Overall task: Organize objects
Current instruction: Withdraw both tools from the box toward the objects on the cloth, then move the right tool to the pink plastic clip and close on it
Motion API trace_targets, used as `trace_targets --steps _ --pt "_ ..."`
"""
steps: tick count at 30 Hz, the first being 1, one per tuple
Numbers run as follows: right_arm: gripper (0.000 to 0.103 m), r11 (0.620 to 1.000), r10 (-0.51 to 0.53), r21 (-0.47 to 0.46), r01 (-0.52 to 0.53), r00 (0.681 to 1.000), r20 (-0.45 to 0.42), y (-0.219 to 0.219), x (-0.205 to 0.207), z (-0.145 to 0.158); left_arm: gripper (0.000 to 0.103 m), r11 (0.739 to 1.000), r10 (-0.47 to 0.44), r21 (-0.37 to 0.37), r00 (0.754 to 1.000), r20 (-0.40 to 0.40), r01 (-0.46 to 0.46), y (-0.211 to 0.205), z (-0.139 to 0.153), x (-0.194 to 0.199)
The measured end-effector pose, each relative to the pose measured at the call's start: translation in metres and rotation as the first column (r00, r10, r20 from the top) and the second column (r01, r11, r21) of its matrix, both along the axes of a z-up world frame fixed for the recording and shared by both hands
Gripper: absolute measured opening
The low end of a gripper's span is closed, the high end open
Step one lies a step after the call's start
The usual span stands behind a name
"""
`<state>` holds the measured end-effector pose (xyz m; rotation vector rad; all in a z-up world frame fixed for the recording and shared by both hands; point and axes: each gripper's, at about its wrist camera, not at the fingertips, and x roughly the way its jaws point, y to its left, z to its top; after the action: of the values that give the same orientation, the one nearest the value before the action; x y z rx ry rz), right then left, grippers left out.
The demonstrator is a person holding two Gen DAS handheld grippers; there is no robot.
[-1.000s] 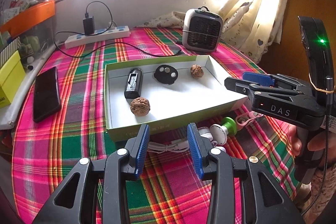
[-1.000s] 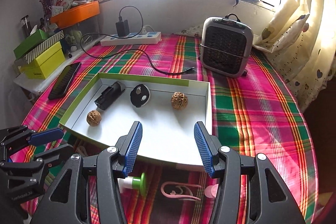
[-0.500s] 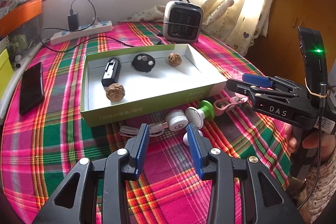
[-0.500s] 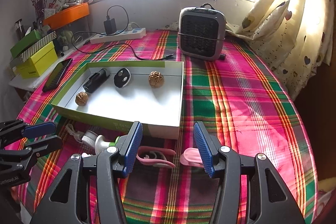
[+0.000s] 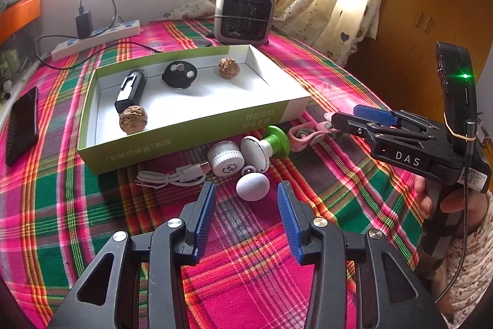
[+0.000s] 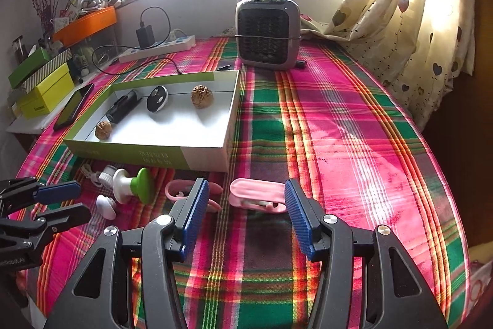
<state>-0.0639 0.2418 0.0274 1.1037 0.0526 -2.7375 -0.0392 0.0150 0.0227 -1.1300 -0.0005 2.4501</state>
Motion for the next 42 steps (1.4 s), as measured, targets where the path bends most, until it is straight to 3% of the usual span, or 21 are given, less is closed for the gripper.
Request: trace_targets --steps 22,30,36,42 --pt "0.055 0.999 0.022 -0.05 -0.019 0.997 0.07 0.029 -0.027 -0.012 0.041 1.0 -0.004 -0.024 0.999 0.033 0.004 0.017 -0.014 -0.01" --pt "0.056 0.996 0.085 -0.01 -0.085 0.994 0.064 0.025 -0.036 -0.012 0.041 1.0 0.01 -0.026 0.999 0.036 -0.01 0.017 -0.016 -0.012" --pt "0.056 0.993 0.108 -0.057 -0.104 0.99 0.087 0.03 -0.047 -0.014 0.04 1.0 0.009 -0.027 0.999 0.035 -0.008 0.017 -0.016 -0.013" --pt "0.056 0.984 0.175 -0.033 -0.173 0.979 0.1 0.023 -0.054 -0.013 0.04 1.0 0.011 -0.021 0.999 0.036 -0.011 0.016 -0.016 -0.014"
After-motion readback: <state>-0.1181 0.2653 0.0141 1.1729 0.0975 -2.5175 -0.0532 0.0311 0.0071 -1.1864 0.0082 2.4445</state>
